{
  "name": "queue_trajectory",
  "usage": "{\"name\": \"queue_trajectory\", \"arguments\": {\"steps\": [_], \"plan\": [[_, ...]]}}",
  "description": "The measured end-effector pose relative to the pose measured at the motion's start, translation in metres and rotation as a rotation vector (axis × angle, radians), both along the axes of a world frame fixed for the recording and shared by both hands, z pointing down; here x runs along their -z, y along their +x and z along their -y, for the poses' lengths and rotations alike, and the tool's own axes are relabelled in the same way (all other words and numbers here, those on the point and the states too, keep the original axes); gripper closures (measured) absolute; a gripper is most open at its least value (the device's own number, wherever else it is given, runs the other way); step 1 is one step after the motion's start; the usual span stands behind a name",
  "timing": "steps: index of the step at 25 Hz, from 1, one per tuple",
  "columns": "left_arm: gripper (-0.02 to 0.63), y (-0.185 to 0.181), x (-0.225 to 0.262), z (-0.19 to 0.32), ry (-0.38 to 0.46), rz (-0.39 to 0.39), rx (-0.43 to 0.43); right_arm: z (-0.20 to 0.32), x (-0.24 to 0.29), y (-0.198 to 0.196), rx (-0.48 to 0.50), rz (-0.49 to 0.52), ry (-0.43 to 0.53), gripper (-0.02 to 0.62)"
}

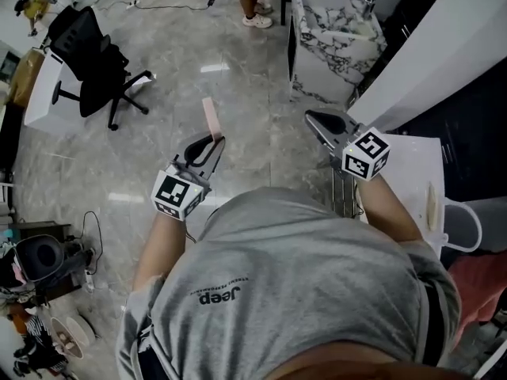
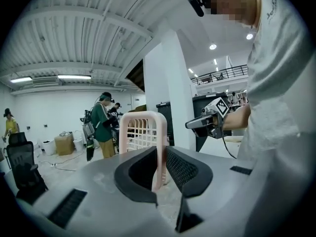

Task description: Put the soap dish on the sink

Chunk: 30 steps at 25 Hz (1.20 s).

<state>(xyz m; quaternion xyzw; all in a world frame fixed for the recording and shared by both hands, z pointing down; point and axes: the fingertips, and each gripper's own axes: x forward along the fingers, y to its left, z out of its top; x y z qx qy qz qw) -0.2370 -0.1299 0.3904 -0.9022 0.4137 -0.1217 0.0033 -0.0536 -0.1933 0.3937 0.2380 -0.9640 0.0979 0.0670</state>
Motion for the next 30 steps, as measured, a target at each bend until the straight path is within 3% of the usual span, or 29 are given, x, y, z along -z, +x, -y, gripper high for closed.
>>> {"name": "queue_trajectory", "arguments": {"steps": [9,17,23,30], "plan": [[0.548,-0.019,0.002,0.069,0.011,-0.002,-0.059,0.045,-0.002,-0.013,-0.072,-0.017,0.007,0.543],[0.548,0.018,0.013,0.130,0.038,0.047,-0.248,0.069,0.005,0.039,-0.273,-0.011,0.020,0.543],[0.548,0.111,0.011,0.167,0.071,0.144,-0.467,0.059,0.006,0.123,-0.465,-0.008,0.031,0.543],[0.548,0.274,-0.003,0.173,0.081,0.205,-0.771,0.008,-0.014,0.252,-0.753,0.017,0.006,0.543]]}}
